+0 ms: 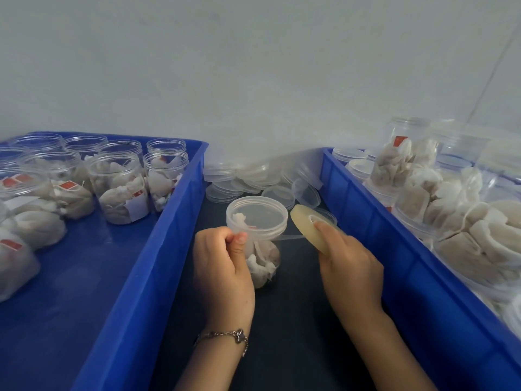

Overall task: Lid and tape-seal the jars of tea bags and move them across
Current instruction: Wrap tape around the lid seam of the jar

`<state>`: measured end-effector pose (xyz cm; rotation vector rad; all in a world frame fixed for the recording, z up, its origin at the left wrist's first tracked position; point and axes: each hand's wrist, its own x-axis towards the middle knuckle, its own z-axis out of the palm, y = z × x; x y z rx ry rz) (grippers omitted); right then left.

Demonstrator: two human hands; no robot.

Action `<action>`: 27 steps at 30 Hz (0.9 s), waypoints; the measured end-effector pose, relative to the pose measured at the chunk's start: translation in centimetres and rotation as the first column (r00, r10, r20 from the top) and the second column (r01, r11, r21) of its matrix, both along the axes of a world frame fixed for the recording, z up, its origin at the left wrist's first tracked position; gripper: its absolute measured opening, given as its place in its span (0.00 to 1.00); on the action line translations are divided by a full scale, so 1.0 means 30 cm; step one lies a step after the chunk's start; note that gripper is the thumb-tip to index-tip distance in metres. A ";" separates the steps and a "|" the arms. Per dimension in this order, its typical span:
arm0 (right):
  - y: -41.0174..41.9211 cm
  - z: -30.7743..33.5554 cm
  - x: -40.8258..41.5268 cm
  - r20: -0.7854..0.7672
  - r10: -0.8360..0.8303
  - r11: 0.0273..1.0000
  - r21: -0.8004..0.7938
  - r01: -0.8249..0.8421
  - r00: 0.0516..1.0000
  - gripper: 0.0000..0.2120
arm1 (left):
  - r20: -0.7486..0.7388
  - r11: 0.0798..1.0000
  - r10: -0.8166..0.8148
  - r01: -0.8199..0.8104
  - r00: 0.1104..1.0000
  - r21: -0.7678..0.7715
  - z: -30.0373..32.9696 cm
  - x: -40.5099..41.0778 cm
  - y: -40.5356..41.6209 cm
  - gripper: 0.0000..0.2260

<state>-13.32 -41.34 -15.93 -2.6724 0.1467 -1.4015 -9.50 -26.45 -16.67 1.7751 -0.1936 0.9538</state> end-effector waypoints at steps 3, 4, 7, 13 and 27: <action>0.007 -0.003 -0.001 0.004 -0.006 1.000 0.003 0.006 1.000 0.23 | 0.024 1.000 0.003 -0.003 1.000 0.001 -0.006 0.006 0.008 0.11; 0.008 -0.003 -0.001 0.003 -0.008 1.000 0.006 0.008 1.000 0.23 | 0.024 1.000 -0.003 0.003 1.000 -0.002 -0.008 0.009 0.009 0.10; 0.007 -0.006 0.001 0.015 0.010 1.000 0.017 -0.010 1.000 0.23 | -0.059 0.990 -0.085 0.078 0.995 -0.116 -0.008 0.014 0.006 0.11; -0.001 -0.012 0.003 0.015 0.011 0.998 0.056 -0.012 1.000 0.22 | -0.311 0.731 -0.515 0.220 0.798 -0.646 -0.014 0.053 0.024 0.22; -0.043 0.014 -0.011 -0.032 -0.029 0.999 0.022 0.030 0.999 0.22 | -0.416 0.917 -0.391 0.387 0.821 -0.097 -0.005 0.000 0.020 0.30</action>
